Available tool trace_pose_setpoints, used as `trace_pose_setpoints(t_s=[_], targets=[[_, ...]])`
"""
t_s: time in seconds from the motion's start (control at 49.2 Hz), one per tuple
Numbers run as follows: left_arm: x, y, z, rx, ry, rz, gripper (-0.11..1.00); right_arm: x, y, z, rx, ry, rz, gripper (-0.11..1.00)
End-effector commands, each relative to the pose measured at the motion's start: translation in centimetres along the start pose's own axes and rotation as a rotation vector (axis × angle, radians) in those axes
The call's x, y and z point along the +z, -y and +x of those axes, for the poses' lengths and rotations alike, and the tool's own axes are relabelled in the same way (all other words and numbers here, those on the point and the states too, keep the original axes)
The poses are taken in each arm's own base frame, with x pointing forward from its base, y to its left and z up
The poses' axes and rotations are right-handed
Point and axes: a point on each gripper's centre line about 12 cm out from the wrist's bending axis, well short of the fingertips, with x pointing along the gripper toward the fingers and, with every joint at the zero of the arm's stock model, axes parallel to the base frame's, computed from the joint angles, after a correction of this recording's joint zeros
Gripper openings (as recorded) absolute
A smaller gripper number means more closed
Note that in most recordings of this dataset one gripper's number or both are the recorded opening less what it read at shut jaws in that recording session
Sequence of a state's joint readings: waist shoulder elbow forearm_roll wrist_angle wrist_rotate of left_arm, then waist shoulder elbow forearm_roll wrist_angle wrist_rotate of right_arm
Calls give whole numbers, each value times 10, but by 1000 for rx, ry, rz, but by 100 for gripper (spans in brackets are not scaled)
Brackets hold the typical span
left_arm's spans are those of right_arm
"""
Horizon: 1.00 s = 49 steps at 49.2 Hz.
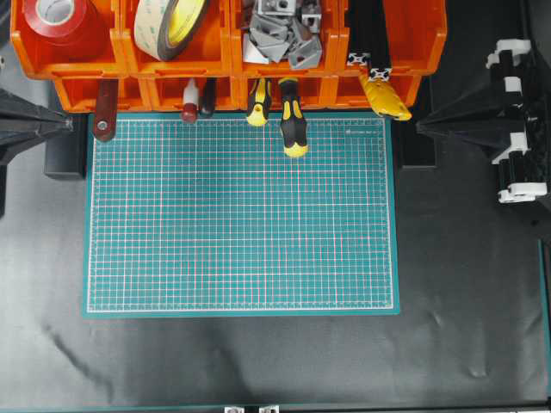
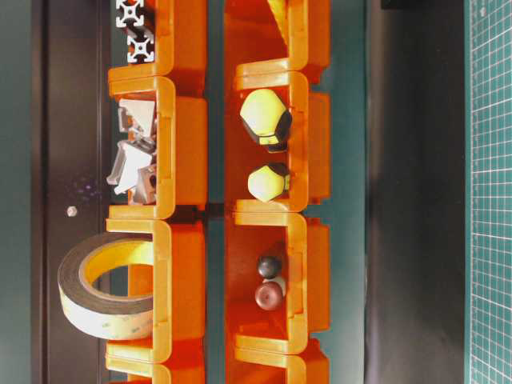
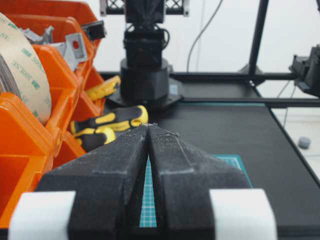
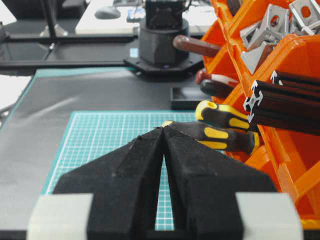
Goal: Pick corner brachets from container rack with right arm.
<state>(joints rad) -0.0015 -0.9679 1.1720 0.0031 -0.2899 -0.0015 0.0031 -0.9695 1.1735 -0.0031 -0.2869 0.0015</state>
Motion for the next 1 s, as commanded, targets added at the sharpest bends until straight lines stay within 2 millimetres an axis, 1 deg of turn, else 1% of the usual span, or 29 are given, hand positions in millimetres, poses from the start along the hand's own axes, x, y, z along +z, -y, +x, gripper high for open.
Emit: trace_pose_setpoints(t_s=[0.0, 0.041, 0.081, 0.183, 0.264, 0.386, 0.549, 0.65, 0.711, 0.793, 0.975], targets=[[22, 0, 4, -2, 41, 24, 6, 3, 2, 3, -10, 6, 9, 1], [27, 0, 5, -2, 40, 27, 4, 3, 2, 2, -10, 2, 10, 2], [33, 0, 5, -1, 32, 28, 0, 4, 2, 2, -10, -3, 15, 1], [40, -1, 6, 0, -9, 28, 0, 10, 2, 1, -10, -43, 30, 0], [42, -1, 5, 4, -61, 26, 0, 19, 2, 1, -11, -89, 43, 0], [41, -2, 5, 7, -130, 23, 0, 39, 2, -3, -13, -195, 49, 0], [40, -2, 7, 12, -189, 14, 0, 72, 3, -12, -22, -311, 53, 0], [40, -2, 9, 11, -199, 9, 0, 100, 6, -14, -40, -380, 49, 0], [39, -2, 9, 11, -206, 9, 0, 116, 9, -12, -53, -430, 46, 0], [39, -2, 10, 11, -207, 9, 0, 131, 14, -4, -75, -522, 49, 0], [41, -2, 9, 9, -202, 9, 0, 158, 24, 29, -113, -686, 51, 0]])
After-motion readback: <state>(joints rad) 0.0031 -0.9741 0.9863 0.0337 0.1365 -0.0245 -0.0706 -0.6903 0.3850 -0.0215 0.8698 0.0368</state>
